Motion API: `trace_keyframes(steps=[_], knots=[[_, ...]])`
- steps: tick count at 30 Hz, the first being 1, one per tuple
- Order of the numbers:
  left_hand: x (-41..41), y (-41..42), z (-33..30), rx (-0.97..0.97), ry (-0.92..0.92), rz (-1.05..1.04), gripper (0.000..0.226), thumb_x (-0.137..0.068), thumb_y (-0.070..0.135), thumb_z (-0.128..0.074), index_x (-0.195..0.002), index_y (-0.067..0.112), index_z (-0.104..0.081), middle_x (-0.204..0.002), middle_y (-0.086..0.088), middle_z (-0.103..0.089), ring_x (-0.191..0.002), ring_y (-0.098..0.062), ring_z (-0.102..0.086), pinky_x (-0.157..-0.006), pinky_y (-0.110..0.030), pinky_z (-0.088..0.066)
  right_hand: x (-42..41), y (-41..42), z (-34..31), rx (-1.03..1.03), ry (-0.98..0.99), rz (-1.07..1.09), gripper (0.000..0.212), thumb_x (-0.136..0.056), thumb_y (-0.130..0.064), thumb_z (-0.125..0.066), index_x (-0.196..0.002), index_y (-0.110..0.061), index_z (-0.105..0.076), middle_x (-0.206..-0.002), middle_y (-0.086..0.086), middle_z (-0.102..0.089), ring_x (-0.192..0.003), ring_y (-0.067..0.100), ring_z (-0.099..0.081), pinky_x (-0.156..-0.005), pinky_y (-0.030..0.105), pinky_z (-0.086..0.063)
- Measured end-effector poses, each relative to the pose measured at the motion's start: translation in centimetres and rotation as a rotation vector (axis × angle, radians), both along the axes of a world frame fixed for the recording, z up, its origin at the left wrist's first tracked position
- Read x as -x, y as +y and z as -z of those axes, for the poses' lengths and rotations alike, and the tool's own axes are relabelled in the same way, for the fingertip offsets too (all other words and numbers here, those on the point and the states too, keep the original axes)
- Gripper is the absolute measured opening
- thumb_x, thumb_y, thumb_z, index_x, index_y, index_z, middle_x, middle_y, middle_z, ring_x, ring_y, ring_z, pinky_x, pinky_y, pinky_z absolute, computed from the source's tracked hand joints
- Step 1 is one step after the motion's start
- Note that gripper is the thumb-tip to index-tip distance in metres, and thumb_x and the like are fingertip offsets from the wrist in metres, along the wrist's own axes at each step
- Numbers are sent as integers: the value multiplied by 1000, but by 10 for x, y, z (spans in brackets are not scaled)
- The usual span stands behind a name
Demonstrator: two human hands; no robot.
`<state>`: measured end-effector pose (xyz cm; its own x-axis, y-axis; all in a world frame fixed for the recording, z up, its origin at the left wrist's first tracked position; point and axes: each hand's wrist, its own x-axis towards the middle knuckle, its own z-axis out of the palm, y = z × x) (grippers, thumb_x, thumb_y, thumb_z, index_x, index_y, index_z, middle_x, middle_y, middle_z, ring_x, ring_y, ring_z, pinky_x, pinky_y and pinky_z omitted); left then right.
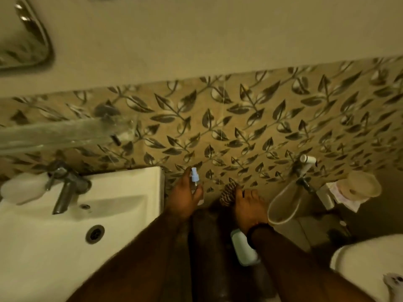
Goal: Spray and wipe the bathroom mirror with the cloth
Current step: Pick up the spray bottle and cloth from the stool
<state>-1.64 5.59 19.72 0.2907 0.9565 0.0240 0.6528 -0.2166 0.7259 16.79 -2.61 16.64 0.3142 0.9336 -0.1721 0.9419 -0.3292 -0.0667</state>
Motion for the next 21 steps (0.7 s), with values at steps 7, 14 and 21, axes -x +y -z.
trace_keyframes(steps=[7, 14, 21], knots=[[7, 22, -76, -160, -15, -36, 70, -96, 39, -53, -155, 26, -17, -126, -12, -64, -103, -32, -66, -83, -37, -53, 13, 40, -79, -254, -24, -51, 59, -95, -32, -43, -148, -14, -25, -135, 13, -44, -117, 30, -48, -94, 39, -45], [4, 40, -148, -390, -50, -32, 61, -100, 35, -45, -154, 32, -17, -149, -6, -47, -119, -28, -57, -86, -30, -45, 16, 73, -178, -544, 11, -138, 60, -97, -16, -40, -152, -23, -20, -134, 15, -34, -94, 36, -55, -72, 39, -48], [4, 54, -223, -647, -143, -85, 54, -101, 26, -38, -152, 39, -22, -129, -7, -52, -96, -27, -59, -78, -37, -50, 21, 97, -266, -814, -13, -231, 56, -94, -12, -46, -147, -27, -33, -131, 16, -36, -98, 39, -54, -74, 39, -51]])
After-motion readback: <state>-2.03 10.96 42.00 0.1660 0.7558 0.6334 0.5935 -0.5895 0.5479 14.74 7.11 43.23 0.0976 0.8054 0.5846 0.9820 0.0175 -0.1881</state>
